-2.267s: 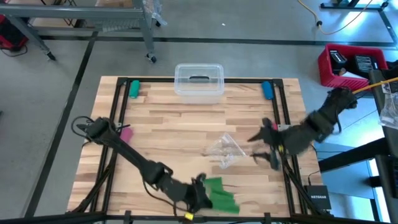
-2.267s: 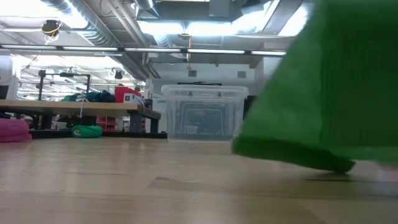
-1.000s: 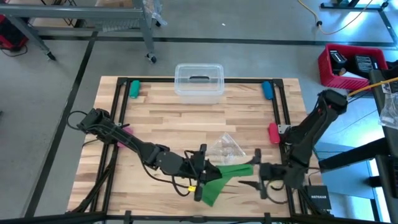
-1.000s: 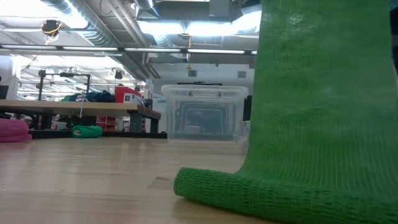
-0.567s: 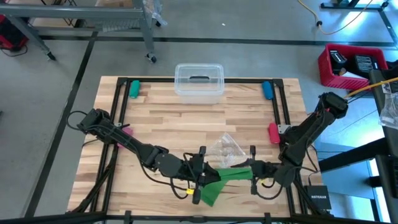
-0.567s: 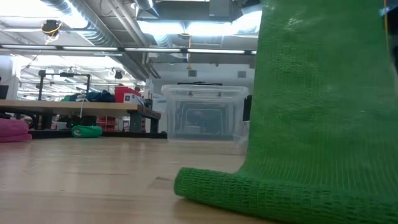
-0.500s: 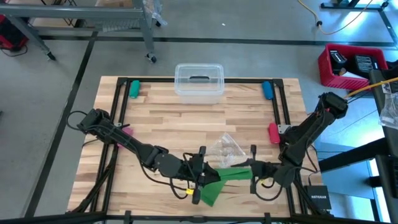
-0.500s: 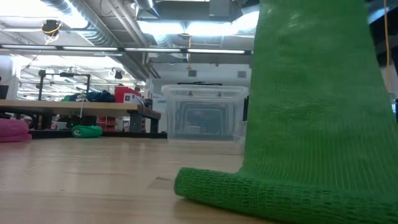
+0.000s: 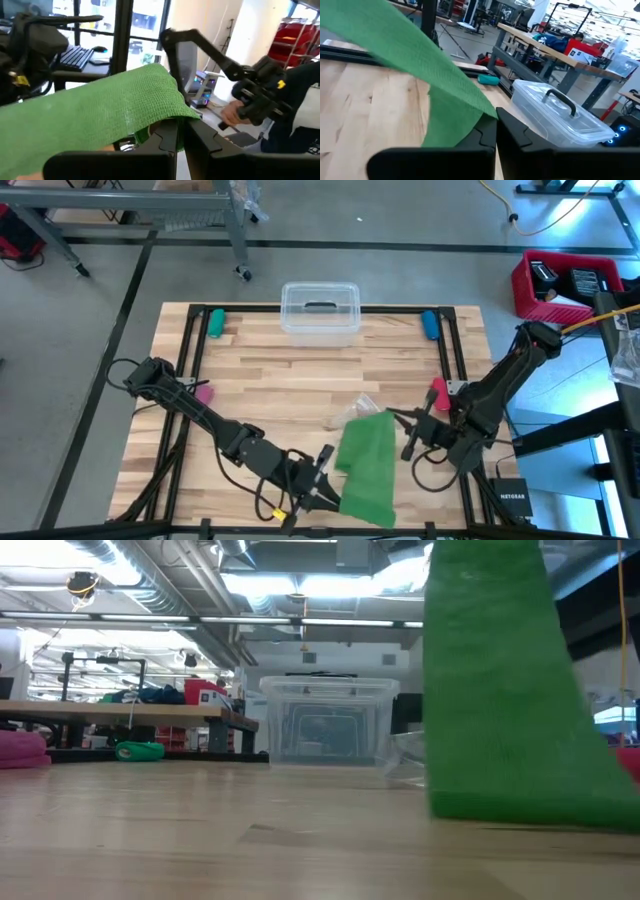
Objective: Roll bandage
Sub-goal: Roll the green bandage
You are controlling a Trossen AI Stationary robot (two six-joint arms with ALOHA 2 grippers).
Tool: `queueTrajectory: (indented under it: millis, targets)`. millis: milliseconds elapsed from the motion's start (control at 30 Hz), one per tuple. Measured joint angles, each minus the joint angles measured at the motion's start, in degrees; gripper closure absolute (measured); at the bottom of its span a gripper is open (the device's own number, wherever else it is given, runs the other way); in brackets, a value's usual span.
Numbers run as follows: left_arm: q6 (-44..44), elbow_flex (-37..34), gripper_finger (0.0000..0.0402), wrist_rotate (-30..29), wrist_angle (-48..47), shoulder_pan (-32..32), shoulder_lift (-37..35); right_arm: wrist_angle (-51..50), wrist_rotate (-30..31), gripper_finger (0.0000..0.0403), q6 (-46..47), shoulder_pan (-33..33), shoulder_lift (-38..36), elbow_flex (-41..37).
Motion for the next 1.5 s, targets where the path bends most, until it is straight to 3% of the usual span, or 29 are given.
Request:
queueTrajectory:
  millis: [233,400,567,900,1067,1167,1367,1500]
  targets:
    - [0.98,0.00,0.0391,8.50,4.48,-0.53,-0.19,-2.66,0.53,0.0399,1.17,-1.02,-0.23,0.00]
    - [-0.27,0.00,0.0391,5.13,-0.46,-2.07,-0.67,-3.25,7.22,0.0400,1.13,-1.00,-0.90,0.00]
    - [1.35,0.00,0.0391,3.01,-0.33,-2.88,-0.73,-3.07,7.61,0.0397,1.26,-1.15,-1.22,0.00]
    - [1.94,0.00,0.0391,-0.59,-0.79,-1.19,-0.73,-3.16,-8.45,0.0396,6.96,-1.14,-1.11,0.00]
    - [0.52,0.00,0.0391,-4.09,-1.12,0.04,-0.75,-3.20,-10.92,0.0390,13.58,-1.14,-1.08,0.00]
    - [0.78,0.00,0.0391,-4.97,-1.07,0.19,-0.76,-3.22,-14.25,0.0361,16.48,-1.14,-1.08,0.00]
    - [-0.46,0.00,0.0391,-5.21,-1.14,0.29,-0.75,-3.22,-22.40,0.0266,17.84,-1.14,-1.44,0.00]
    - [-0.24,0.00,0.0391,-5.25,-1.18,0.29,-0.75,-3.17,-24.06,0.0217,17.79,-1.06,-2.40,0.00]
